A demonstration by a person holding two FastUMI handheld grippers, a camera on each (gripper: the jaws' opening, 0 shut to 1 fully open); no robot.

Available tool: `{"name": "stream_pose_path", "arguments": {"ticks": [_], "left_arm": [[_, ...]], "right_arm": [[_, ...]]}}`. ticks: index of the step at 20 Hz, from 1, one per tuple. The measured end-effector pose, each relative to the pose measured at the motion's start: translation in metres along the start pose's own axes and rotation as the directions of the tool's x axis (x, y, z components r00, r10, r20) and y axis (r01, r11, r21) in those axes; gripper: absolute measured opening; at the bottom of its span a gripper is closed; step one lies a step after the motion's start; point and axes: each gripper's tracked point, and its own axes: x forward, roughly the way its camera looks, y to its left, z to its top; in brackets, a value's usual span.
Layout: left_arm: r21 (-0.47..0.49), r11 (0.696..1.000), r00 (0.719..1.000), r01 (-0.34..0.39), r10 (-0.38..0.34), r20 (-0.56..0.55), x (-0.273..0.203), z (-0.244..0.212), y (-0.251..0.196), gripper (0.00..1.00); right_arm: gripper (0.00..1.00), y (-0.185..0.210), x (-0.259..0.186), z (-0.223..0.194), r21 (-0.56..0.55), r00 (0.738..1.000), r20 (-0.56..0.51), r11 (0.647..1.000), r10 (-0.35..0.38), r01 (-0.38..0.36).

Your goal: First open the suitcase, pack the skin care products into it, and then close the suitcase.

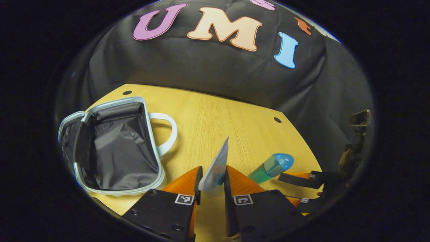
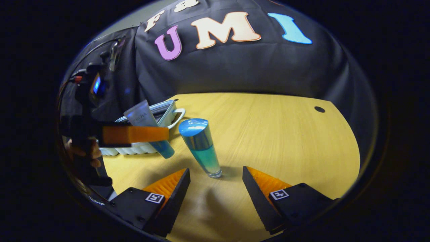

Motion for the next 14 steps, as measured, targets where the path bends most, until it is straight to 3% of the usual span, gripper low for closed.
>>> {"name": "stream_pose_path", "arguments": {"ticks": [2, 3, 6, 7, 8, 9, 10, 11, 12, 14], "left_arm": [[0.017, 1.0, 1.0, -0.021, 0.021, -0.001, -0.015, 0.009, 0.006, 0.28], [0.022, 0.999, 0.999, -0.032, 0.032, -0.001, -0.021, 0.013, 0.01, 0.28], [0.02, 0.996, 0.996, -0.084, 0.083, 0.011, -0.04, 0.028, 0.027, 0.28], [0.014, 0.995, 0.995, -0.102, 0.102, 0.01, -0.047, 0.033, 0.036, 0.28], [0.009, 0.993, 0.993, -0.115, 0.115, 0.01, -0.054, 0.037, 0.043, 0.28], [0.001, 0.992, 0.992, -0.129, 0.129, 0.016, -0.062, 0.044, 0.052, 0.28], [-0.009, 0.99, 0.99, -0.141, 0.141, 0.016, -0.069, 0.049, 0.063, 0.28], [-0.023, 0.987, 0.987, -0.158, 0.158, 0.021, -0.077, 0.055, 0.074, 0.31], [-0.037, 0.985, 0.985, -0.169, 0.17, 0.027, -0.085, 0.062, 0.084, 0.28], [-0.065, 0.98, 0.981, -0.188, 0.191, 0.037, -0.097, 0.071, 0.105, 0.28]], "right_arm": [[0.94, 0.006, 0.011, 0.002, -0.002, 1.0, 0.007, 1.0, 0.023, -0.023], [0.98, 0.009, 0.018, 0.004, -0.003, 0.999, 0.01, 0.999, 0.034, -0.034], [0.95, 0.01, 0.039, 0.015, -0.046, 0.999, 0.037, 0.999, 0.023, -0.021], [0.81, 0.007, 0.046, 0.011, -0.06, 0.999, 0.039, 0.998, 0.015, -0.013], [0.78, 0.008, 0.05, 0.007, -0.056, 0.999, 0.03, 0.998, 0.017, -0.015], [0.59, 0.009, 0.055, 0.004, -0.048, 1.0, 0.012, 0.999, 0.017, -0.016], [0.57, 0.009, 0.056, 0.001, -0.038, 1.0, -0.009, 0.999, 0.017, -0.017], [0.48, 0.009, 0.055, -0.001, -0.039, 1.0, -0.005, 0.999, 0.015, -0.015], [0.52, 0.009, 0.056, 0.0, -0.042, 1.0, -0.003, 0.999, 0.009, -0.009], [0.43, 0.005, 0.058, 0.002, -0.032, 1.0, -0.002, 0.999, -0.017, 0.017]]}}
